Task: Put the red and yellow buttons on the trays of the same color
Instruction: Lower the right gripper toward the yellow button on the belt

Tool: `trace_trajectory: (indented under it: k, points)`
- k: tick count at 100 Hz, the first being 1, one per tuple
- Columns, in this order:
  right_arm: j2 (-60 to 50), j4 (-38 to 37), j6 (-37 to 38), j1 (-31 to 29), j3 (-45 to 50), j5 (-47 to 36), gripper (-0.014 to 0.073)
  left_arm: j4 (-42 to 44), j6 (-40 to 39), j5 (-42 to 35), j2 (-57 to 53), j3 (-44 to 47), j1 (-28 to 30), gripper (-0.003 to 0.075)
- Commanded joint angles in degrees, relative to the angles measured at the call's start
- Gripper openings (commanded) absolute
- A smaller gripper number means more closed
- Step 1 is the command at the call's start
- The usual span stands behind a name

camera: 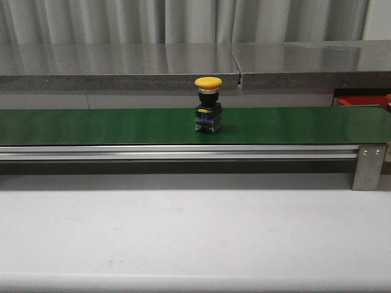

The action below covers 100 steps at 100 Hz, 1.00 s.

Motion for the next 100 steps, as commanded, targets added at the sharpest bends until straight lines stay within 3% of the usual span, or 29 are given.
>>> trace_trajectory:
  k: [1, 35, 60, 100]
  points:
    - [-5.68, 0.53, -0.65, -0.30, -0.40, -0.81, 0.0585, -1.43, 0.03, -3.67, -0.17, -1.66, -0.42, -0.0020]
    - [-15.82, 0.53, -1.73, 0.08, 8.45, -2.93, 0.0585, -1.43, 0.03, -3.67, -0.17, -1.66, -0.42, -0.0020]
    - [-22.48, 0.53, -1.85, 3.62, 13.45, -2.41, 0.0585, -1.43, 0.03, -3.67, -0.17, -1.66, -0.42, -0.0020]
    - [-26.41, 0.48, -3.09, 12.23, 14.36, 8.70, 0.0585, -1.43, 0.03, -3.67, -0.17, -1.66, -0.42, -0.0020]
